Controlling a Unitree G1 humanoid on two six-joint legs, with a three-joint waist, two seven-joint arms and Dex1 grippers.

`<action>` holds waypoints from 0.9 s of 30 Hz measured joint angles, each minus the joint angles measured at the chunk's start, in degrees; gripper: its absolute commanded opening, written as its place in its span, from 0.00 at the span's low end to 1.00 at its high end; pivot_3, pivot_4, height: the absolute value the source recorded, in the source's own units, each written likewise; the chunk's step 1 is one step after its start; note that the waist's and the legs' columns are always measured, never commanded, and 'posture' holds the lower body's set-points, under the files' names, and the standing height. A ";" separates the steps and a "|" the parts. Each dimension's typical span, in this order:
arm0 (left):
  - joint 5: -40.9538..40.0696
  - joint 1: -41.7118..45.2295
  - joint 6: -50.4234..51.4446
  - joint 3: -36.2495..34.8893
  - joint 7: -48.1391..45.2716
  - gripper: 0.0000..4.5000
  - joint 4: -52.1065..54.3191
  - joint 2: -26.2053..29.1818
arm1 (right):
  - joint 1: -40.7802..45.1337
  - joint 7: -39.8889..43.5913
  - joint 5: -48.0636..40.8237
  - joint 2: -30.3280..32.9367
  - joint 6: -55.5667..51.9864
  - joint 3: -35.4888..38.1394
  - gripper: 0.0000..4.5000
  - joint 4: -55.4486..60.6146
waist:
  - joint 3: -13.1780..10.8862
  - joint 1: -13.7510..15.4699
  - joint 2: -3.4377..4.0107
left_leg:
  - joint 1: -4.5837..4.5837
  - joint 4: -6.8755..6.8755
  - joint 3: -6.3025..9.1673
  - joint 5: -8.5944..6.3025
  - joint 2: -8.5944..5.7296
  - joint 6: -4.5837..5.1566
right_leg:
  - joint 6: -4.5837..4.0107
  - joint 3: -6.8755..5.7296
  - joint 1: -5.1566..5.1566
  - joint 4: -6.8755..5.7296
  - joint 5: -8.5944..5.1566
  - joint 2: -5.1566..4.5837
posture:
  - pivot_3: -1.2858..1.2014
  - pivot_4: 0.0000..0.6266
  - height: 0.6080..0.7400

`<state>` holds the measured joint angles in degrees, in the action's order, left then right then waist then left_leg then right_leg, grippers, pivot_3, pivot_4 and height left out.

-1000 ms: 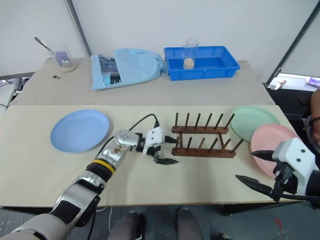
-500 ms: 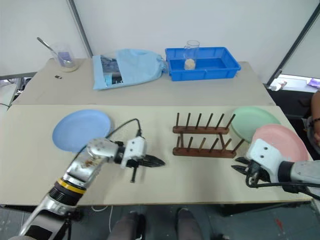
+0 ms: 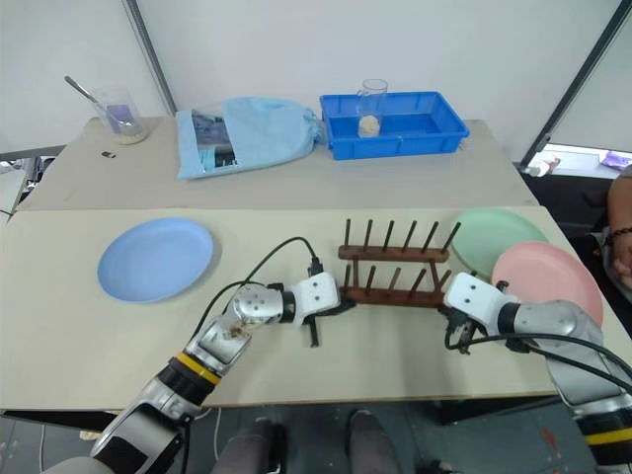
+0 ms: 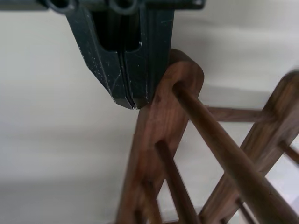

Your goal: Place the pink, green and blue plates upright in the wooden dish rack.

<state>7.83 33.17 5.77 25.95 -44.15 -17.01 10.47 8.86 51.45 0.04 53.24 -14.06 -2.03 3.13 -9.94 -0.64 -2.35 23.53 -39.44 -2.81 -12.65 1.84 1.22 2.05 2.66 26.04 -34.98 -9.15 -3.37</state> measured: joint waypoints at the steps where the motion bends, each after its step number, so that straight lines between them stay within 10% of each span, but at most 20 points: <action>1: 0.45 0.99 -0.65 -0.06 1.08 0.00 -1.80 -0.62 | 1.14 -0.19 0.51 -0.47 0.58 -0.55 0.00 -1.27 | 0.00 0.00 0.00 | 0.00 -0.01 0.00 0.00 0.00 0.00 | 0.01 0.00 0.00 0.00 0.00 0.00 | 0.52 0.24 0.85; 22: 0.35 4.85 -8.00 -2.31 3.73 0.00 -10.14 -1.99 | 6.93 -0.28 2.51 -2.49 4.85 -1.22 0.00 -7.01 | 0.02 -0.05 0.04 | 0.15 -0.01 0.01 0.00 0.01 0.01 | 0.21 0.05 0.09 -0.01 0.14 0.02 | 0.52 0.24 0.85; 27: -7.04 -2.78 -3.20 -5.26 -5.95 0.39 6.35 7.15 | -4.38 5.02 -7.24 3.06 -5.71 11.38 0.35 10.57 | 0.04 -0.15 0.09 | 0.14 0.12 0.06 0.00 0.12 0.01 | 0.25 -0.01 0.14 -0.05 0.16 0.08 | 0.52 0.24 0.85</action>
<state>0.79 30.39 2.57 20.70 -50.10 -10.66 17.61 4.48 56.47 -7.20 56.31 -19.77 9.36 13.70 -9.89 -0.79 -2.26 23.68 -39.32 -2.75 -12.65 1.96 1.23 2.30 2.65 26.17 -35.03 -8.99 -3.29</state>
